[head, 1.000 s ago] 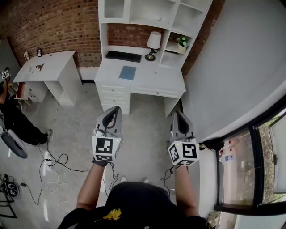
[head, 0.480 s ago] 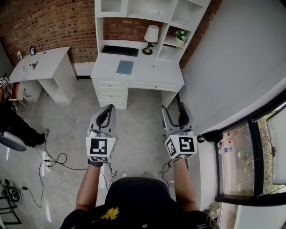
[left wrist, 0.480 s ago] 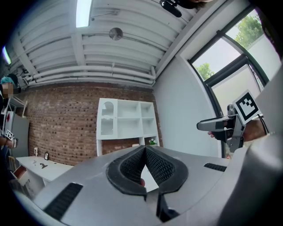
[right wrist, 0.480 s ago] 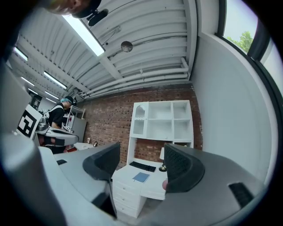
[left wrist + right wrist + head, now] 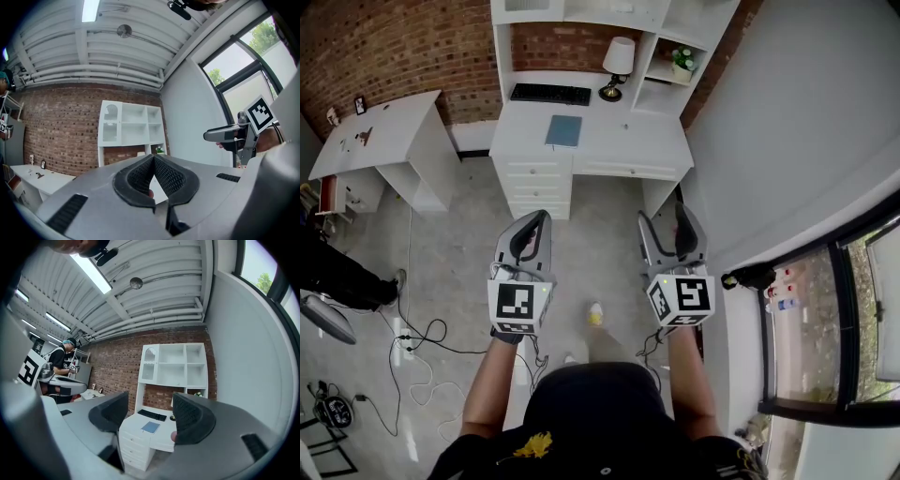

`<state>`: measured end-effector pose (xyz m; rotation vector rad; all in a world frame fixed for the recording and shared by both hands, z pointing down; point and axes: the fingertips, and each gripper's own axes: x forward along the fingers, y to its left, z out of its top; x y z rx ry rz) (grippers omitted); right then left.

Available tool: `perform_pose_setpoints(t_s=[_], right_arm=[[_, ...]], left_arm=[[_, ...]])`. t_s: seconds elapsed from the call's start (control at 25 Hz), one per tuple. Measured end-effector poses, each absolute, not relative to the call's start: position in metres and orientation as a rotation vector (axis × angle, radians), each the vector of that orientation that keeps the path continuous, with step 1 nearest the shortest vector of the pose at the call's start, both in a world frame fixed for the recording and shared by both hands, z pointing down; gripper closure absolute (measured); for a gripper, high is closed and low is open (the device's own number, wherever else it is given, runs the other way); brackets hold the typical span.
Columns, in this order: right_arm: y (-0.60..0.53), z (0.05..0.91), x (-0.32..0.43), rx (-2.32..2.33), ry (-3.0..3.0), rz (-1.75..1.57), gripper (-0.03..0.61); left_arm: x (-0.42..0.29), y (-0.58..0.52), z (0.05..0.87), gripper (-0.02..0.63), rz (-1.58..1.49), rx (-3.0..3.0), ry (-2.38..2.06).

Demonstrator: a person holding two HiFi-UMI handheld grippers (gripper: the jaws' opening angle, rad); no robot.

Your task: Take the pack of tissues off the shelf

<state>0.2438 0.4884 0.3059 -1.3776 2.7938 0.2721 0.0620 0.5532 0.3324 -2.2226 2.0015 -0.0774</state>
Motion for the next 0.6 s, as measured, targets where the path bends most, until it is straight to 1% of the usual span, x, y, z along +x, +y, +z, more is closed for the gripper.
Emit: perform_pose_setpoints(t_s=[0.32,0.44,0.6], right_arm=[[0.409,0.308,0.23,-1.357,2.748,0.25,0.304],[0.372,0.304,0.221,-1.347,2.736,0.22,0.304],[0.316,0.299,0.215,-1.334,2.743,0.207,0.305]], left_arm=[[0.045,0.48,0.331,0.597,-0.1,-2.177,2.001],[0.029,0.45,0.325,0.595,-0.053,-2.123,2.047],[0.022,0.393,0.321,0.595,-0.046,-2.114,2.082]])
